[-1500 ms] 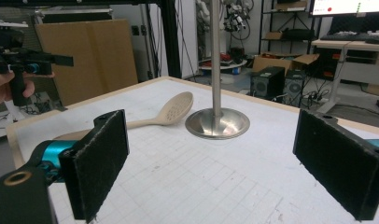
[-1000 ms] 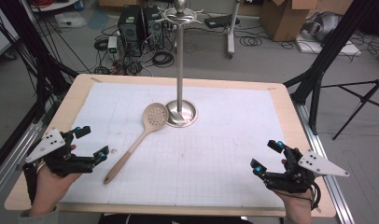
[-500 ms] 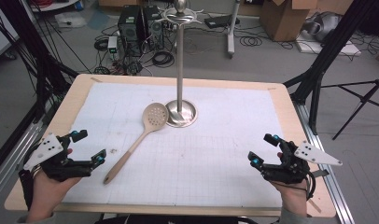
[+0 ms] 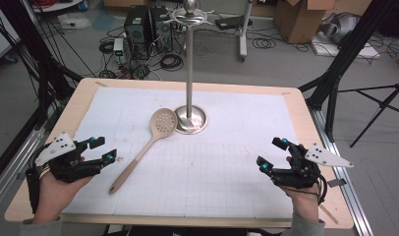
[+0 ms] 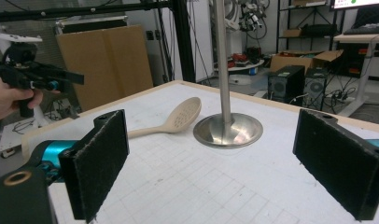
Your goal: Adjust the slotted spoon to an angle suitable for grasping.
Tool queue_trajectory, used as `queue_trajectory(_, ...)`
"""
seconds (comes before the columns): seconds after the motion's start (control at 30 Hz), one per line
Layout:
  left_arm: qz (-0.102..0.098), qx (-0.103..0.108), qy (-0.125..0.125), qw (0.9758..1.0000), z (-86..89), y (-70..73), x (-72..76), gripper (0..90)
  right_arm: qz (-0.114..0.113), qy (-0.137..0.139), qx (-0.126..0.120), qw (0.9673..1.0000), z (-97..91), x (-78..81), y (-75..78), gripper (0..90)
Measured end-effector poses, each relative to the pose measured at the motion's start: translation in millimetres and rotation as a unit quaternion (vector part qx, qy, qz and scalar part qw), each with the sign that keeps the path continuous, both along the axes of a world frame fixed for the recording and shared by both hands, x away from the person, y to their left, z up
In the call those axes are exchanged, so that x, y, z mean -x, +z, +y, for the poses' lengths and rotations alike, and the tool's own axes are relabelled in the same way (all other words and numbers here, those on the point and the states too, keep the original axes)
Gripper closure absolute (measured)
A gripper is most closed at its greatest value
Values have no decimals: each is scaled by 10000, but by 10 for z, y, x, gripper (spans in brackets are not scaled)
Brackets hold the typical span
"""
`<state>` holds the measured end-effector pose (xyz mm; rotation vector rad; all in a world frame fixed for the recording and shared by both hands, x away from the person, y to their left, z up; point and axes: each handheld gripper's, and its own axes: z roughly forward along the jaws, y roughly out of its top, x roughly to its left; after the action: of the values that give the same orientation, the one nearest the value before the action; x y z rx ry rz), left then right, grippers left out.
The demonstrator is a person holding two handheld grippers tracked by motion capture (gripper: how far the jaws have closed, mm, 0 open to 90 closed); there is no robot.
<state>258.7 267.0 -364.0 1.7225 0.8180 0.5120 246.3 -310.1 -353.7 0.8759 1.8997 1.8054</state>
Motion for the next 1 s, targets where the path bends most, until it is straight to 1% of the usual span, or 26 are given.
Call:
queue_trajectory(0.03, 50, -11, -1, 10000, -15, -15, -20, 447, 12, 17, -18, 10000, 6, -8, -3, 96)
queue_trajectory(0.07, 92, -50, -22, 9999, -26, -32, -45, 447, 2, 39, -4, 10000, 10, -20, -6, 96)
queue_trajectory(0.13, 204, -84, -62, 9997, -49, -73, -102, 511, 33, 71, 13, 10000, 22, -32, -6, 96)
queue_trajectory(0.17, 320, -112, -93, 9994, -75, -109, -145, 566, 41, 135, 21, 9999, 33, -48, -8, 96)
queue_trajectory(0.2, 320, -112, -93, 9994, -75, -109, -145, 581, 41, 135, 21, 9999, 33, -48, -8, 96)
queue_trajectory(0.23, 368, -146, -118, 9991, -92, -129, -167, 581, 55, 166, 20, 9998, 38, -56, -10, 96)
queue_trajectory(0.27, 401, -162, -145, 9990, -113, -148, -184, 639, 84, 237, 53, 9997, 46, -69, -13, 96)
queue_trajectory(0.3, 420, -177, -149, 9988, -135, -166, -200, 666, 96, 249, 45, 9996, 51, -73, -13, 96)
queue_trajectory(0.33, 454, -199, -162, 9986, -157, -185, -218, 666, 96, 249, 45, 9996, 51, -73, -13, 96)
queue_trajectory(0.37, 478, -265, -170, 9984, -177, -203, -234, 739, 94, 257, 35, 9996, 51, -86, -14, 96)
queue_trajectory(0.4, 477, -324, -178, 9982, -196, -223, -249, 739, 94, 257, 35, 9996, 51, -86, -14, 96)
queue_trajectory(0.43, 496, -345, -187, 9980, -219, -250, -265, 763, 82, 270, 29, 9996, 52, -90, -14, 96)
queue_trajectory(0.5, 521, -422, -199, 9975, -240, -287, -287, 827, 90, 281, 21, 9996, 50, -90, -13, 96)
queue_trajectory(0.53, 565, -481, -189, 9971, -262, -335, -310, 867, 58, 292, 30, 9996, 45, -88, -10, 96)
queue_trajectory(0.73, 731, -608, -126, 9954, -228, -490, -356, 891, 57, 298, 6, 9995, 28, -62, -3, 96)
queue_trajectory(0.83, 803, -684, -178, 9943, -204, -553, -362, 893, 85, 303, 20, 9995, 38, -56, -4, 96)
queue_trajectory(0.87, 803, -684, -178, 9943, -204, -553, -362, 893, 56, 322, 46, 9995, 41, -61, -5, 96)
queue_trajectory(0.93, 877, -807, -189, 9927, -192, -604, -367, 893, 64, 327, 69, 9994, 52, -64, -7, 96)
queue_trajectory(0.97, 877, -807, -189, 9927, -192, -604, -367, 893, 58, 328, 77, 9994, 57, -68, -9, 96)
queue_trajectory(1.0, 907, -854, -187, 9920, -185, -617, -368, 893, 58, 328, 77, 9994, 57, -68, -9, 96)
